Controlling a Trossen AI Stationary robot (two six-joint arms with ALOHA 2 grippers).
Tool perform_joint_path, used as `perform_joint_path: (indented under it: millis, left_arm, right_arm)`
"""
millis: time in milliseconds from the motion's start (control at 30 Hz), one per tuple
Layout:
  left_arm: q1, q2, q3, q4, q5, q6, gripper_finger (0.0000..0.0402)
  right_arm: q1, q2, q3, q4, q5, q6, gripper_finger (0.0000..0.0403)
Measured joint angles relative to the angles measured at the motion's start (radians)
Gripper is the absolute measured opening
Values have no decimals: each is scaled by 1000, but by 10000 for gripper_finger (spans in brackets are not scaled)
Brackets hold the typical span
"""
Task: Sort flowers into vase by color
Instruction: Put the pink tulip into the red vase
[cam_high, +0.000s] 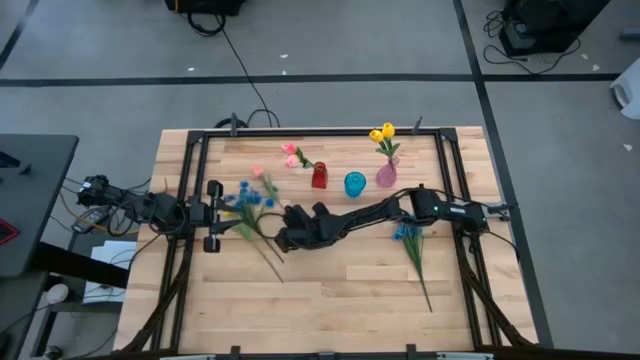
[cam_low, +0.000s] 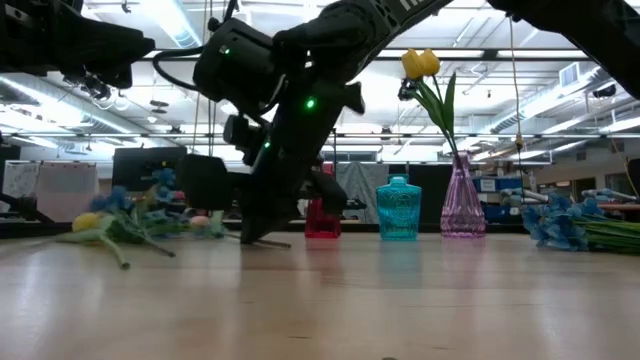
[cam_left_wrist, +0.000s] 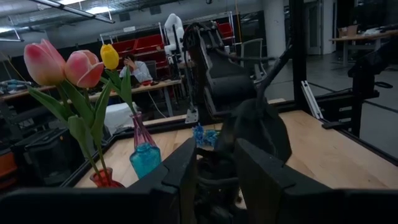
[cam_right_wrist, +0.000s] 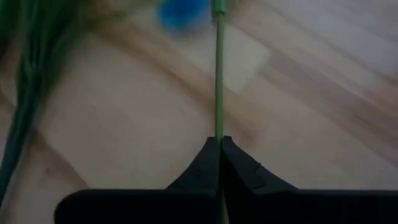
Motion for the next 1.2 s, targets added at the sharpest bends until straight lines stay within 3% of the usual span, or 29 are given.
perform_joint_path:
  millis: [200,567,667,800,1000,1200]
  left_arm:
    - [0,0,0,-4,0,9,115]
    - [0,0,0,2,7,-4,115]
    - [0,0,0,3,20,-16,115]
    - [0,0,0,3,20,-16,115]
    - [0,0,0,12,20,-16,115]
    - [0,0,0,13,20,-15,115]
  right_arm:
    - [26,-141,-12,-259,-107,10,6]
    - [135,-376,-6,-784,-462,163,12]
    - [168,-384,-7,-885,-526,192,35]
    - [192,-395,-7,-996,-624,254,98]
    - [170,-373,-6,-991,-675,264,186]
    - [110,-320,-55,-750,-648,169,182]
